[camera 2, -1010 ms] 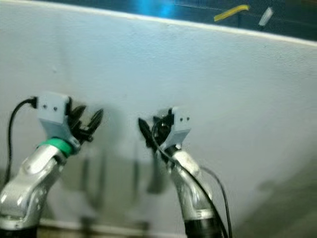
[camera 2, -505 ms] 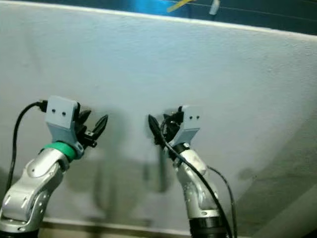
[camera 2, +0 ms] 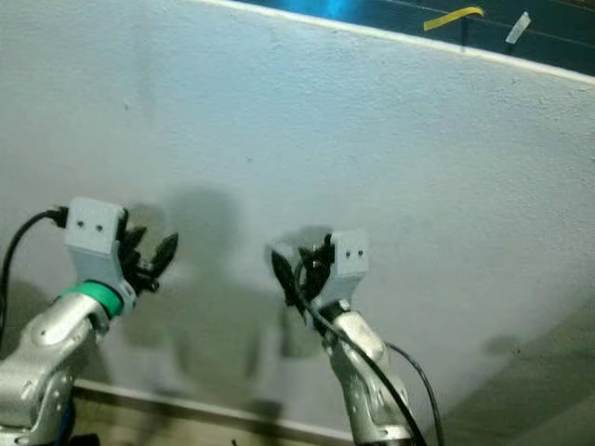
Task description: Clothes washing
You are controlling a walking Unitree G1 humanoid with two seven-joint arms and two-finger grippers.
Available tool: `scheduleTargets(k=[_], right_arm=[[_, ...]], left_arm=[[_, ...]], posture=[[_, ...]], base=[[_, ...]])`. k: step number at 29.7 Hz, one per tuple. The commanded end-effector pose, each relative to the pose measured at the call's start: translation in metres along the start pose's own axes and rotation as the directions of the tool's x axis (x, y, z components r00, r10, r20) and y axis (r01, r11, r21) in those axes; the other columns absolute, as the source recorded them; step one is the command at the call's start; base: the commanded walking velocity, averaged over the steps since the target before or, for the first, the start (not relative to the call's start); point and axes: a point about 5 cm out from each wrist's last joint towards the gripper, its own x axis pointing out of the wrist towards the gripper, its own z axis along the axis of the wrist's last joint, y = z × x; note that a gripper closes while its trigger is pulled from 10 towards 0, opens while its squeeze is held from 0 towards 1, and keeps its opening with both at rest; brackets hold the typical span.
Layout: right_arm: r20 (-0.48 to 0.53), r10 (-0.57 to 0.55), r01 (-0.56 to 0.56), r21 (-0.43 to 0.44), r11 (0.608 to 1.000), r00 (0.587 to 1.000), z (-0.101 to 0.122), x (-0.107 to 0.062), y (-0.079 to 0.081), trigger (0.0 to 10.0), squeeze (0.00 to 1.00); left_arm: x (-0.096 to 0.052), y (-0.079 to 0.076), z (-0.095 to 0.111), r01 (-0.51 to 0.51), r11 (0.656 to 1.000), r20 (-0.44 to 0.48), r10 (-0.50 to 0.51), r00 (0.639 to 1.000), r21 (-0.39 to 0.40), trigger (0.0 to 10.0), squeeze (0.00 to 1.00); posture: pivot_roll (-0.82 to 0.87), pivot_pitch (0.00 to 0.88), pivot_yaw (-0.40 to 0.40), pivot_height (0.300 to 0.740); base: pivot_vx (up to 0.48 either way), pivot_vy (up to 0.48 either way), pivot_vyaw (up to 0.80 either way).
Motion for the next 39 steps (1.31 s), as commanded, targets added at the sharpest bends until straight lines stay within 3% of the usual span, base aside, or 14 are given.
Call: scheduleTargets(k=[1, 3, 6, 8, 10, 11, 12, 13, 14, 19, 23, 28, 30, 39], right_arm=[[-0.143, -0.042, 0.039, -0.019, 0.999, 0.989, -0.026, -0.006, -0.009, 10.0, 0.00], [-0.409, -0.062, 0.038, -0.066, 0.997, 0.910, -0.077, -0.019, -0.016, 10.0, 0.00], [-0.487, -0.077, 0.049, -0.071, 0.996, 0.870, -0.095, -0.025, -0.019, 10.0, 0.00], [-0.612, -0.109, 0.107, -0.041, 0.993, 0.783, -0.128, -0.036, -0.022, 10.0, 0.00], [-0.612, -0.109, 0.107, -0.041, 0.993, 0.783, -0.128, -0.036, -0.022, 10.0, 0.00], [-0.647, -0.120, 0.129, -0.033, 0.991, 0.753, -0.139, -0.039, -0.022, 10.0, 0.00], [-0.645, -0.135, 0.183, 0.007, 0.983, 0.752, -0.147, -0.038, -0.021, 10.0, 0.00], [-0.645, -0.135, 0.183, 0.007, 0.983, 0.752, -0.147, -0.038, -0.021, 10.0, 0.00], [-0.628, -0.152, 0.241, 0.058, 0.969, 0.764, -0.150, -0.036, -0.019, 10.0, 0.00], [-0.587, -0.202, 0.327, 0.114, 0.938, 0.784, -0.158, -0.033, -0.013, 10.0, 0.00], [-0.604, -0.157, 0.288, 0.125, 0.949, 0.781, -0.170, -0.037, 0.002, 10.0, 0.00], [-0.602, -0.159, 0.313, 0.159, 0.936, 0.782, -0.175, -0.038, 0.010, 10.0, 0.00], [-0.601, -0.194, 0.349, 0.153, 0.924, 0.775, -0.179, -0.039, 0.013, 10.0, 0.00], [-0.581, -0.260, 0.383, 0.096, 0.919, 0.771, -0.180, -0.043, 0.007, 10.0, 0.00]], left_arm=[[-0.001, -0.005, -0.017, 0.033, 0.999, -0.083, -0.033, 0.996, -0.007, 10.0, 0.00], [-0.005, -0.014, -0.054, 0.100, 0.994, -0.226, -0.106, 0.968, -0.040, 10.0, 0.00], [-0.009, -0.018, -0.071, 0.116, 0.991, -0.285, -0.128, 0.950, -0.059, 10.0, 0.00], [-0.020, -0.019, -0.120, 0.099, 0.991, -0.466, -0.129, 0.875, -0.088, 10.0, 0.00], [-0.020, -0.019, -0.120, 0.099, 0.991, -0.466, -0.129, 0.875, -0.088, 10.0, 0.00], [-0.027, -0.019, -0.142, 0.074, 0.992, -0.544, -0.121, 0.830, -0.107, 10.0, 0.00], [-0.034, -0.019, -0.167, 0.046, 0.992, -0.611, -0.109, 0.784, -0.118, 10.0, 0.00], [-0.034, -0.019, -0.167, 0.046, 0.992, -0.611, -0.109, 0.784, -0.118, 10.0, 0.00], [-0.040, -0.020, -0.186, 0.024, 0.992, -0.656, -0.100, 0.748, -0.124, 10.0, 0.00], [-0.052, -0.024, -0.218, -0.001, 0.993, -0.712, -0.081, 0.698, -0.114, 10.0, 0.00], [-0.059, -0.011, -0.228, -0.137, 0.983, -0.733, 0.006, 0.680, -0.119, 10.0, 0.00], [-0.061, -0.004, -0.231, -0.166, 0.978, -0.742, 0.016, 0.670, -0.129, 10.0, 0.00], [-0.059, -0.003, -0.231, -0.132, 0.985, -0.716, 0.009, 0.698, -0.116, 10.0, 0.00], [-0.057, -0.004, -0.232, -0.181, 0.973, -0.685, 0.035, 0.728, -0.143, 10.0, 0.00]], posture=[[0.01, 0.000, -0.057, 0.740], [0.01, 0.000, -0.050, 0.740], [0.01, 0.000, -0.050, 0.740], [0.00, 0.000, -0.041, 0.740], [0.00, 0.000, -0.041, 0.740], [0.00, 0.000, -0.040, 0.740], [0.00, 0.000, -0.042, 0.740], [0.00, 0.000, -0.042, 0.740], [0.00, 0.000, -0.041, 0.740], [0.00, 0.000, -0.012, 0.740], [-0.01, 0.000, 0.076, 0.740], [-0.03, 0.000, 0.119, 0.740], [-0.03, 0.000, 0.131, 0.740], [-0.03, 0.000, 0.108, 0.740]], base=[[0.000, 0.000, 0.00], [0.000, 0.000, 0.00], [0.000, 0.000, 0.00], [0.000, 0.000, 0.00], [0.000, 0.000, 0.00], [0.000, 0.000, 0.00], [0.000, 0.000, 0.00], [0.000, 0.000, 0.00], [0.000, 0.000, 0.00], [0.000, 0.000, 0.00], [0.000, 0.000, 0.00], [0.000, 0.000, 0.00], [0.000, 0.000, 0.00], [0.000, 0.000, 0.00]])
